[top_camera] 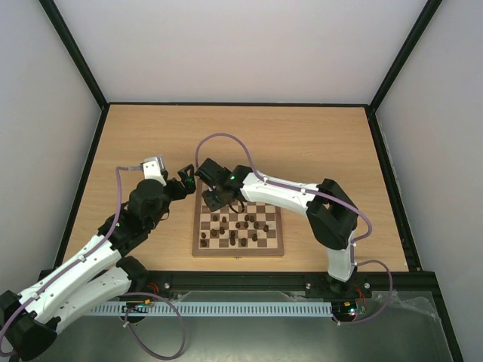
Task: Set up the chess pieces on the board
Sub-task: Pick up the chess piece from the chessboard.
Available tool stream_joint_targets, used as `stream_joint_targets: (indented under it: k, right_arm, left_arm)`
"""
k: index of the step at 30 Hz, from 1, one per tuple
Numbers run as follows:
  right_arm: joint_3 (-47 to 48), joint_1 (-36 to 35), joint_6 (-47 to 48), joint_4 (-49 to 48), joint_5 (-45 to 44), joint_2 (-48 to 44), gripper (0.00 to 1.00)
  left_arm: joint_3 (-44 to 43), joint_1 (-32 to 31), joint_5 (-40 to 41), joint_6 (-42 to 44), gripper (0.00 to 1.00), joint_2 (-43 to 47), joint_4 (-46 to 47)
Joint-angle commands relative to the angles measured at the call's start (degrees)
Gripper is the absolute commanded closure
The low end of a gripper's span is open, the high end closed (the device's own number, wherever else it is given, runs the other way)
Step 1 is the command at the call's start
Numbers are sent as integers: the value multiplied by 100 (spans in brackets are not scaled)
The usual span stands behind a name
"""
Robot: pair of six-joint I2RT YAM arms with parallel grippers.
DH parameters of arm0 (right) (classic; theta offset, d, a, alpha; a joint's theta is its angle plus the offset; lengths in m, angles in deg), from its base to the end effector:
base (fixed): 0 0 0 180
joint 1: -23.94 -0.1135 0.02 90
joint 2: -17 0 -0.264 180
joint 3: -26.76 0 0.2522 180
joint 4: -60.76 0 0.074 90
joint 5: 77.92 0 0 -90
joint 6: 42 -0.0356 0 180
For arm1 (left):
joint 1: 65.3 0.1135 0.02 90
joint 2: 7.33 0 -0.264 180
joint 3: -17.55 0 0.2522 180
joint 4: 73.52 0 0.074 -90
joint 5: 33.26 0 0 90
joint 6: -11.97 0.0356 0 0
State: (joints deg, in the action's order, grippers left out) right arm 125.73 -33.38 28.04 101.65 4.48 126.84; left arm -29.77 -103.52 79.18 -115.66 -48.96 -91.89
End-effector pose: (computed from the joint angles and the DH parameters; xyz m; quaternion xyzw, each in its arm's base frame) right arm 0.2334 0.3551 0.2284 -0.2814 0.9000 0.1552 0.2944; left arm 0.1482 -0.0994 0.2904 -0.1176 0.7666 -0.2568 0.5767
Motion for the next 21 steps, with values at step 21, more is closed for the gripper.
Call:
stream_joint_targets:
  k: [21]
  right_arm:
    - [428,-159,44,246,306,696,70]
  left_arm:
    - [118,18,198,-48,0,273,65]
